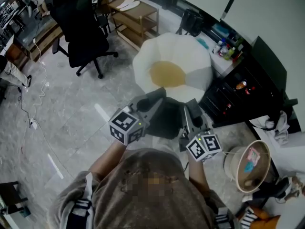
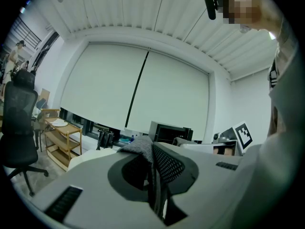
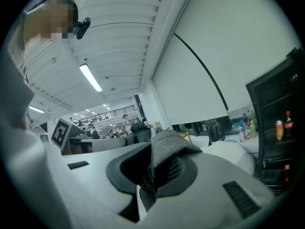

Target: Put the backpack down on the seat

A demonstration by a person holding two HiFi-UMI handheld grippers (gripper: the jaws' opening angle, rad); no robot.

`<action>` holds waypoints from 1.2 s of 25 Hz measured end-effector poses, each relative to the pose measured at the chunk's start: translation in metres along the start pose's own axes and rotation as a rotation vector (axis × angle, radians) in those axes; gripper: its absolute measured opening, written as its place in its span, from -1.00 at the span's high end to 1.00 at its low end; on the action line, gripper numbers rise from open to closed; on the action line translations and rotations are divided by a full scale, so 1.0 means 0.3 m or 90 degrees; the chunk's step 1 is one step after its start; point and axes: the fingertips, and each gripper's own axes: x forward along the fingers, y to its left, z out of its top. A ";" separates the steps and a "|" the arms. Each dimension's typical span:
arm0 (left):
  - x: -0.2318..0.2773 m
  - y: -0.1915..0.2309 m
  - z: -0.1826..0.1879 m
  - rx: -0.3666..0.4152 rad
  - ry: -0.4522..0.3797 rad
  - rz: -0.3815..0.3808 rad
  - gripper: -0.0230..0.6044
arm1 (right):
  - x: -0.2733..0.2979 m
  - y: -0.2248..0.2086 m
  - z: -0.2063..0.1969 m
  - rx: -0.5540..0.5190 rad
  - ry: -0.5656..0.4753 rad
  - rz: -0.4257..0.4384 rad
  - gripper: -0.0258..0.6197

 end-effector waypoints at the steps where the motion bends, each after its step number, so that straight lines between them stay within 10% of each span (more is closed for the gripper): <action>1: 0.017 0.011 0.005 -0.001 0.000 0.000 0.84 | 0.014 -0.013 0.006 0.002 0.000 0.002 0.83; 30: 0.654 0.360 0.252 -0.038 -0.022 0.061 0.84 | 0.508 -0.528 0.327 0.002 0.033 0.103 0.83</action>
